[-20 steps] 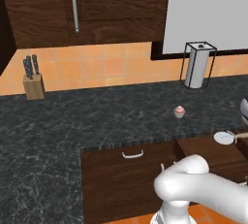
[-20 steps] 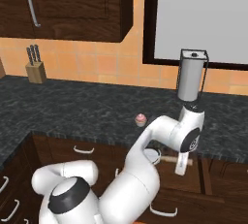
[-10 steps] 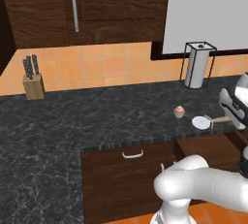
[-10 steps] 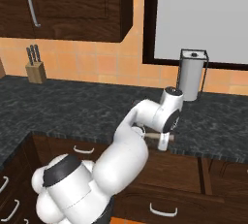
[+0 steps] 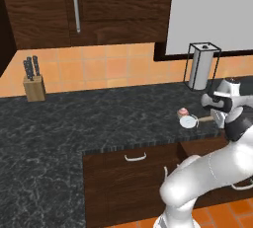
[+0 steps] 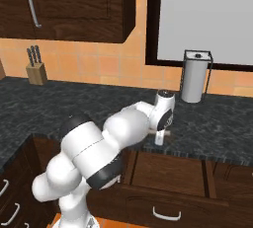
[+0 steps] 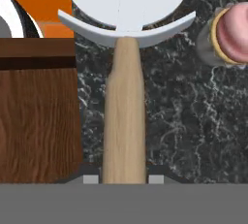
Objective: Pick the pizza cutter from the drawer and place it on the counter.
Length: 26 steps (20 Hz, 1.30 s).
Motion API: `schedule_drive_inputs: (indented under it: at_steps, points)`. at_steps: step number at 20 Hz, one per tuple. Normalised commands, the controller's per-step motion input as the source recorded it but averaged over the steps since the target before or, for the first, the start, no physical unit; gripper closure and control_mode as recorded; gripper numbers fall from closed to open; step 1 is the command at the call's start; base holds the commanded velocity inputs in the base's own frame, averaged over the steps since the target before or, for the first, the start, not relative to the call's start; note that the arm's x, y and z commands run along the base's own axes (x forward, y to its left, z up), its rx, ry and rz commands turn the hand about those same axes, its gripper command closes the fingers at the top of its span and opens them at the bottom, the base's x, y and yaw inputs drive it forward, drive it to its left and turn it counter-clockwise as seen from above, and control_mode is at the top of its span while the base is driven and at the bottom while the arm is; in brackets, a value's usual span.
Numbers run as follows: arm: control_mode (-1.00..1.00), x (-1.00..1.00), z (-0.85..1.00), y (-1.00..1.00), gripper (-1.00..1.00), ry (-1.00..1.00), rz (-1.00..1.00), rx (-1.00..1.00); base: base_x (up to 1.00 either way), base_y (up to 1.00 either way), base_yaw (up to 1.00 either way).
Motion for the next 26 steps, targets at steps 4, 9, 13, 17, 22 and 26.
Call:
schedule_drive_inputs:
  at_steps: [4,9,13,17,22,26]
  points:
    - [-1.0,0.73,-0.45,0.0,1.0,0.0,0.04,0.02,0.0,0.0,0.0]
    - [-1.0,0.63,-0.38,0.0,-1.0,0.0,0.05,0.02,0.0,0.0,0.0]
    - [-1.0,0.28,-0.06,-0.01,-1.0,-0.02,0.03,0.03,0.0,0.0,0.0]
    - [-1.0,-0.39,0.48,-0.1,-1.0,-0.15,0.07,0.07,0.0,0.0,0.0]
    - [-1.0,-0.76,0.6,-0.01,-1.0,-0.2,0.1,0.02,0.0,0.0,0.0]
    - [-1.0,-0.82,0.25,0.19,-1.0,-0.29,0.11,0.0,0.0,0.0,0.0]
